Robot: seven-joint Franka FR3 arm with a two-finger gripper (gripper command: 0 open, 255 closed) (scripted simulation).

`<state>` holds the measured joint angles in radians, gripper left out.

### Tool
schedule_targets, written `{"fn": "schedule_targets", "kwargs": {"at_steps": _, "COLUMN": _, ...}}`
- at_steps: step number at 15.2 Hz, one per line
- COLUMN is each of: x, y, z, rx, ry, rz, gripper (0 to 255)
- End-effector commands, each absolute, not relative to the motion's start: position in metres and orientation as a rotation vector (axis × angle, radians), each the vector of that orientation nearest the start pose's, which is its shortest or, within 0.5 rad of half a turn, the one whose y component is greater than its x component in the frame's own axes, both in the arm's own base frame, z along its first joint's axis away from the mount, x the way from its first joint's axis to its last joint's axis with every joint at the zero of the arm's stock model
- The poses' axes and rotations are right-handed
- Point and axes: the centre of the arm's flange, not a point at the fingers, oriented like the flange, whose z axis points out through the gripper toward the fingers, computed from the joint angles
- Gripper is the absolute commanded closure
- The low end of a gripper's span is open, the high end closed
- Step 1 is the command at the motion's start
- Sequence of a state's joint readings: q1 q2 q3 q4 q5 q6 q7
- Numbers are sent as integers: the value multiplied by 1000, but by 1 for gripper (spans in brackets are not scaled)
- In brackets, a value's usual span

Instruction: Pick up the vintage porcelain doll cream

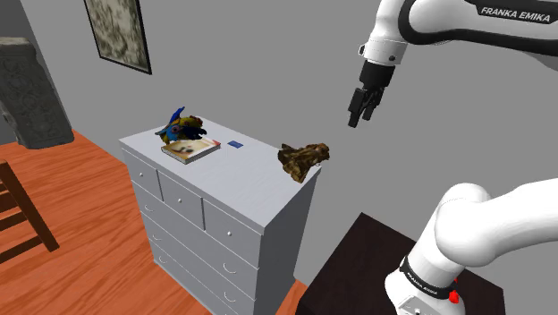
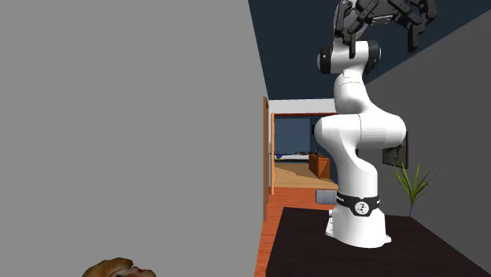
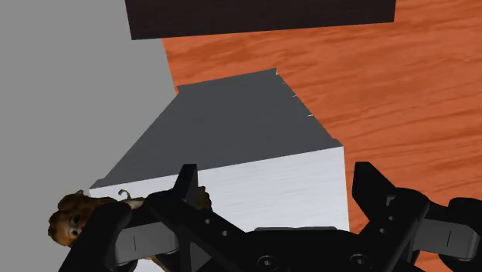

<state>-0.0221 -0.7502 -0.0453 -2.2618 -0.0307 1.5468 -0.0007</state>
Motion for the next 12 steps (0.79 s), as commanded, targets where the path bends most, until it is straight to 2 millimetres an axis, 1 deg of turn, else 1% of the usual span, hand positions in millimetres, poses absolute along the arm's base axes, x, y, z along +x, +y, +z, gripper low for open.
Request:
{"fn": "schedule_targets", "kwargs": {"at_steps": 1, "x": 314, "y": -30, "z": 621, "rx": -3141, "ry": 88, "rz": -54, "gripper": 0}}
{"fn": "schedule_targets", "kwargs": {"at_steps": 7, "x": 379, "y": -15, "z": 571, "rx": -3291, "ry": 88, "rz": -32, "gripper": 0}}
{"fn": "schedule_targets", "kwargs": {"at_steps": 12, "x": 433, "y": -8, "z": 527, "rx": -3417, "ry": 87, "rz": -12, "gripper": 0}}
